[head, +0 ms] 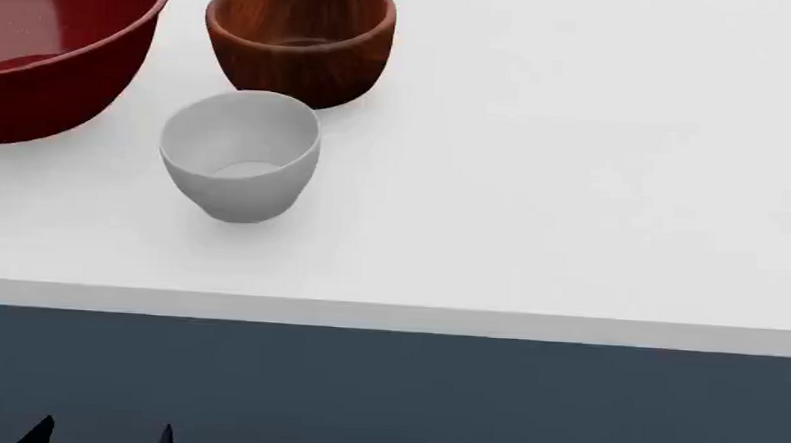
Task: Stack the bowls from largest to smallest.
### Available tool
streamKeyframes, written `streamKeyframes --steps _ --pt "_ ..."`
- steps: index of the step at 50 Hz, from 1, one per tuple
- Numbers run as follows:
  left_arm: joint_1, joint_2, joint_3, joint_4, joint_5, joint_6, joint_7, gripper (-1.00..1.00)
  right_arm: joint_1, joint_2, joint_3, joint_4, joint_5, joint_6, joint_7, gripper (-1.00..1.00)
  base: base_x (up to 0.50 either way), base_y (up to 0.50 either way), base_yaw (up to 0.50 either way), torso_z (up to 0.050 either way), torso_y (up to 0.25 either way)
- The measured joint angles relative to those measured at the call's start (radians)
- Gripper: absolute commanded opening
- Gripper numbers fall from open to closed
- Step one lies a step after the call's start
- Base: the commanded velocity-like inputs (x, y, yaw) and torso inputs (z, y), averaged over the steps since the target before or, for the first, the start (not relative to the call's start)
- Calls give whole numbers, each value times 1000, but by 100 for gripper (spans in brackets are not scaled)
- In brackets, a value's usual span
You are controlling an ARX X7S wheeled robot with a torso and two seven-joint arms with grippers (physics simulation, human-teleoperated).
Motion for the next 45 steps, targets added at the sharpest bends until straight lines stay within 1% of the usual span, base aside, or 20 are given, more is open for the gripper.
streamKeyframes --steps 1,17,18,25,34,45 --pt "4 -1 7 -13 13 13 -14 100 -1 3 3 13 1 -14 1 100 0 0 0 0 0" --pt "-8 -44 53 -12 -46 2 -59 100 -5 36 -45 4 19 -26 39 100 0 0 0 0 0" --pt "-8 -47 60 8 -147 -63 -84 100 -10 37 -43 -11 29 -7 34 100 0 0 0 0 0" --pt "-11 -44 57 -4 -87 -60 -77 100 -16 43 -57 -2 9 -44 47 100 0 0 0 0 0" --pt "-17 -56 72 -13 -60 -57 -91 100 -25 59 -81 -1 14 -74 61 100 0 0 0 0 0" --pt "-28 -69 91 -25 -65 -56 -111 100 -32 80 -106 -3 30 -95 73 100 29 474 0 0 0"
